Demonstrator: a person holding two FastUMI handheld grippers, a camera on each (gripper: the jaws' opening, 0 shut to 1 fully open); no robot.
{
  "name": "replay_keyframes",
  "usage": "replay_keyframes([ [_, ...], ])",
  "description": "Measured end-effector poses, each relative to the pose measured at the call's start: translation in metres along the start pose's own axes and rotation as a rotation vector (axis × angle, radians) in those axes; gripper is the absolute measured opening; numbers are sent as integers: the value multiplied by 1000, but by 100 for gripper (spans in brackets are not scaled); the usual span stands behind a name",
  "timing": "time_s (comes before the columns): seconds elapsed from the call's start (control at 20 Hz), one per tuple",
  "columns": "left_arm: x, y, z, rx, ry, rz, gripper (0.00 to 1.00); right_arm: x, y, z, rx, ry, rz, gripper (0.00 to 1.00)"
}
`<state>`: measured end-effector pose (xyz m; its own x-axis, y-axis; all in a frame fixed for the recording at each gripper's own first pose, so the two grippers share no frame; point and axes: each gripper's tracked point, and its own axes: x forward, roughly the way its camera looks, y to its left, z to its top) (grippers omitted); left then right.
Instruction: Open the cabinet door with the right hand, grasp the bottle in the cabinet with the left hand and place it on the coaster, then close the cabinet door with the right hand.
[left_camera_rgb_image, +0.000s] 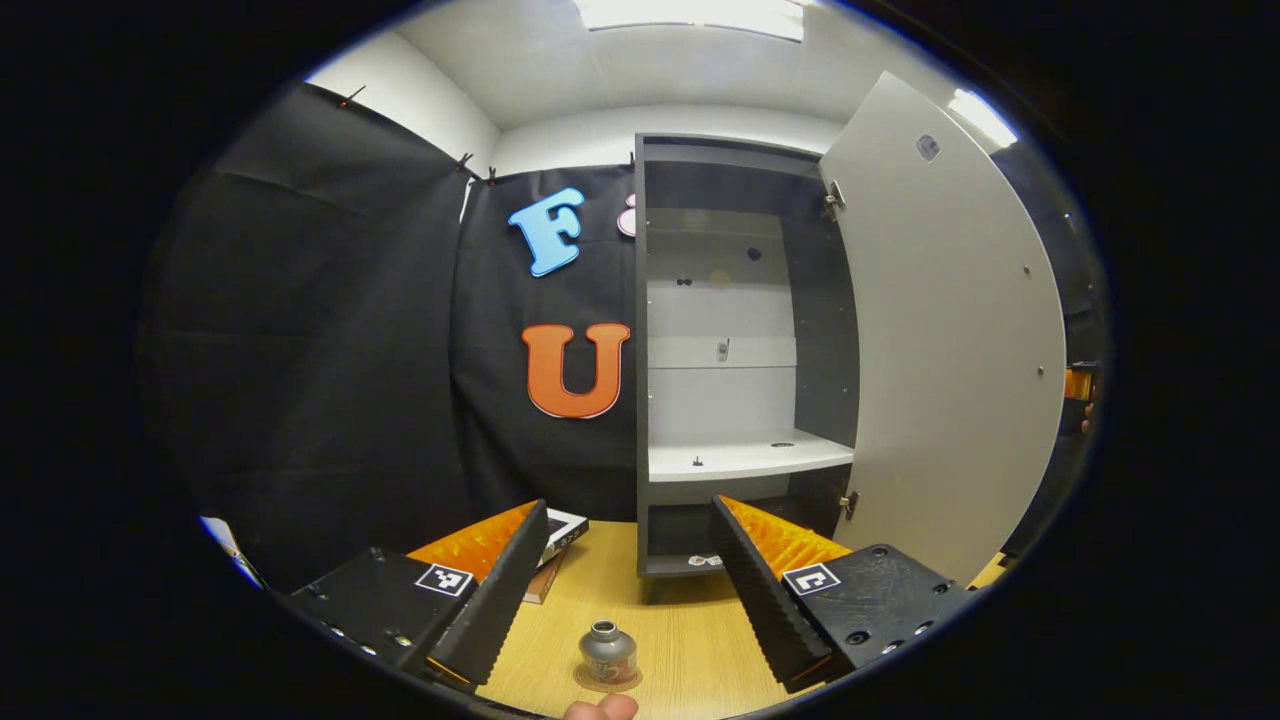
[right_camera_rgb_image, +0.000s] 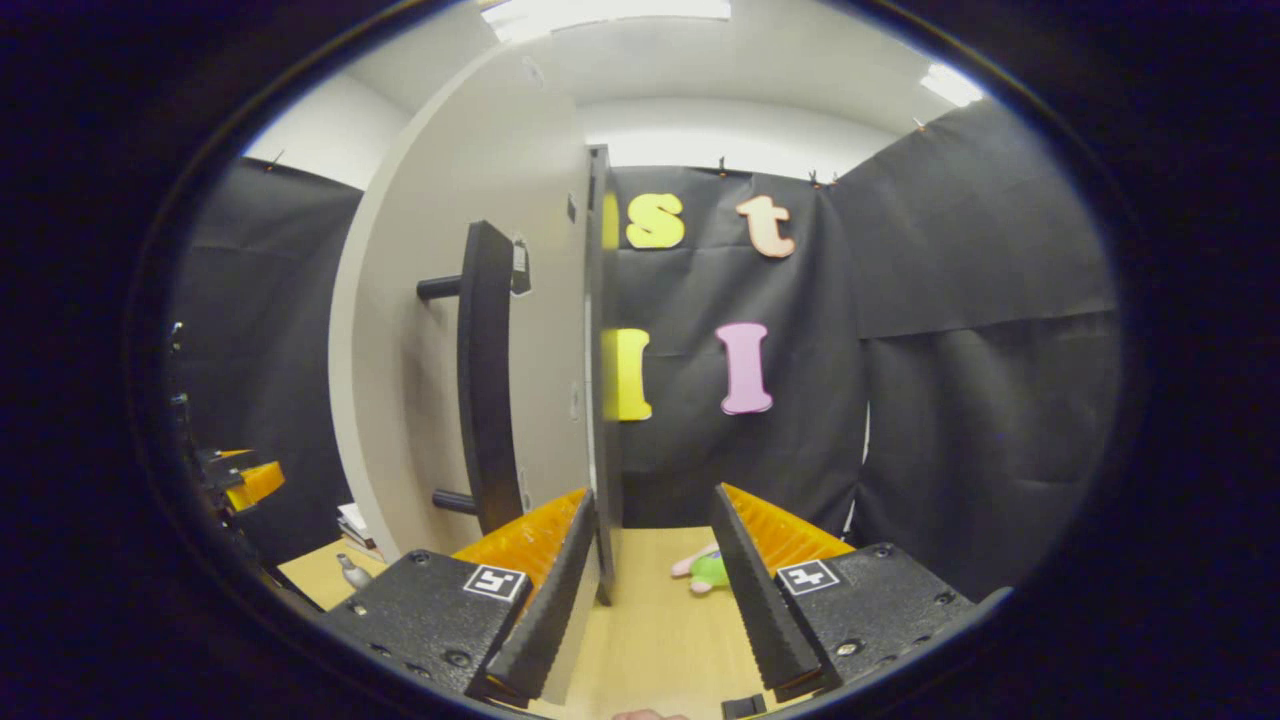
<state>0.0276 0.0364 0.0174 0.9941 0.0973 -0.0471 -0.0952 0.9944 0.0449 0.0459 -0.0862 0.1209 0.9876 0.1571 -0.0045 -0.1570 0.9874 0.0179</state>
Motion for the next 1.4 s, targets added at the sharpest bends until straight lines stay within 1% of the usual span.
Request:
replay_keyframes([
  [0.25, -4, 11, 1, -5, -11, 13, 96, 9, 63, -5, 26, 20, 165, 77],
  [0.4, -7, 20, 5, -2, -21, 29, 96, 18, 99, -3, 24, 12, 234, 77],
  [0.55, -12, 27, 4, -2, -19, 42, 97, 31, 139, -9, 51, 34, 316, 78],
  [0.8, -24, 45, 3, 6, -18, 67, 96, 64, 203, -6, 48, 47, 411, 79],
  [0.95, -32, 53, -2, 4, -3, 79, 96, 95, 236, -14, 58, 58, 440, 80],
  [1.1, -39, 64, -5, 15, 5, 100, 97, 130, 268, -18, 63, 51, 448, 80],
  [1.2, -40, 69, -11, 17, 17, 114, 97, 142, 293, -22, 56, 51, 453, 80],
  [1.25, -42, 72, -11, 16, 19, 124, 97, 148, 297, -27, 41, 51, 428, 80],
  [1.3, -44, 74, -12, 10, 19, 130, 96, 153, 300, -29, 32, 43, 407, 76],
  [1.35, -44, 74, -11, 4, 15, 131, 96, 154, 301, -33, 32, 42, 400, 80],
  [1.4, -45, 74, -10, 0, 9, 133, 97, 156, 302, -38, 37, 49, 399, 80],
])
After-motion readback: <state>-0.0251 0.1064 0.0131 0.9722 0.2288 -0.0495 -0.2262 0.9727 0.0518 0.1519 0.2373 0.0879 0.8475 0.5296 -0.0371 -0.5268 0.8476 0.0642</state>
